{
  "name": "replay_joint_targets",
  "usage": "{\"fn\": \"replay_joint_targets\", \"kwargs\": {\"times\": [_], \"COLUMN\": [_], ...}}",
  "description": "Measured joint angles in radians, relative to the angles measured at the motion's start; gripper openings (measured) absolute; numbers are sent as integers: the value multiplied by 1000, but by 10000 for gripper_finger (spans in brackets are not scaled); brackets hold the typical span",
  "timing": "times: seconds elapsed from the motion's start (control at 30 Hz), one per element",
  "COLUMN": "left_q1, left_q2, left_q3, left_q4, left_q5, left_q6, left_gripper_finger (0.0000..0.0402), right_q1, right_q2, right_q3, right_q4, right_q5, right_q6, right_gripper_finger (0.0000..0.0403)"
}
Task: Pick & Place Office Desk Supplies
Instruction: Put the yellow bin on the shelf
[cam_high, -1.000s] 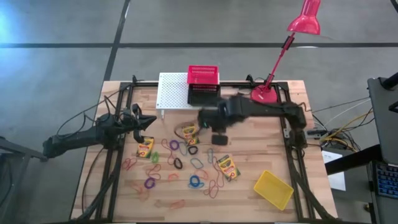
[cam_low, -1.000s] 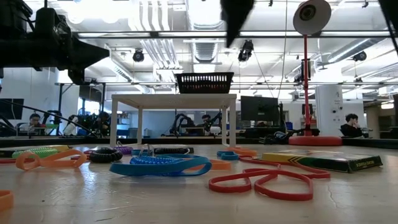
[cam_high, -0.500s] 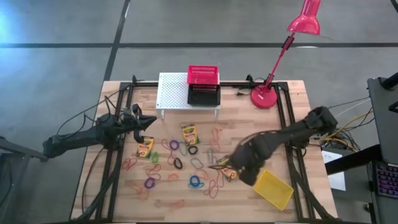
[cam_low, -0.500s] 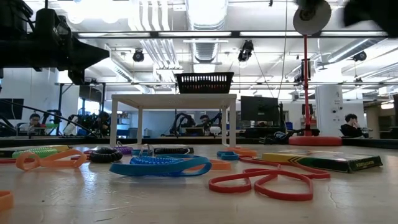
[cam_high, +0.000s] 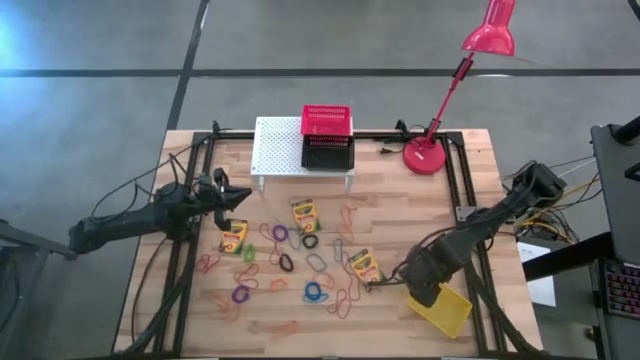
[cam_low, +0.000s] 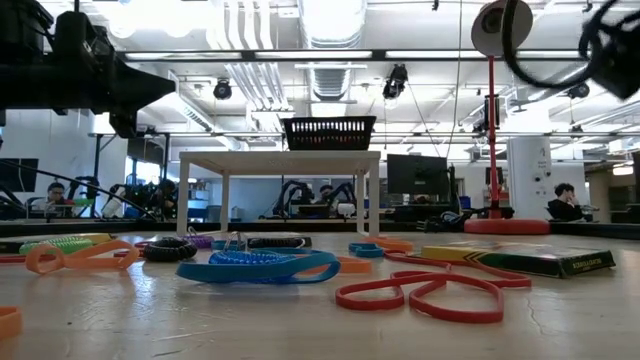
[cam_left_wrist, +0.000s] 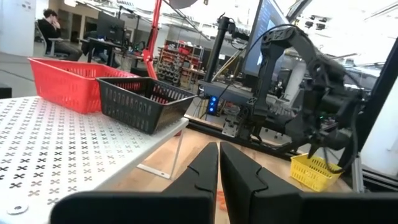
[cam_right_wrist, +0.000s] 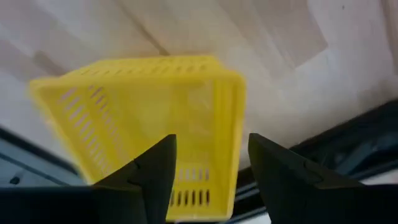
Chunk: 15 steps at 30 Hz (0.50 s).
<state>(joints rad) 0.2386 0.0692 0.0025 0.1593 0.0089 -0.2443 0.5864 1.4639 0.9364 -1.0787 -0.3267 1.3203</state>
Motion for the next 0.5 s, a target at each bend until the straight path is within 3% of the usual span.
{"fn": "replay_joint_targets", "kwargs": {"times": [0.27,0.5], "left_q1": [0,0], "left_q2": [0,0], "left_q3": [0,0], "left_q4": [0,0], "left_q5": [3,3], "left_q6": [-16,-18], "left_gripper_finger": [23,23], "right_q1": [0,-17], "right_q2": [13,15], "right_q3": [-81,-77], "right_q4": [40,142], "right_q5": [9,67], "right_q6": [-56,-130], "right_gripper_finger": [133,37]}}
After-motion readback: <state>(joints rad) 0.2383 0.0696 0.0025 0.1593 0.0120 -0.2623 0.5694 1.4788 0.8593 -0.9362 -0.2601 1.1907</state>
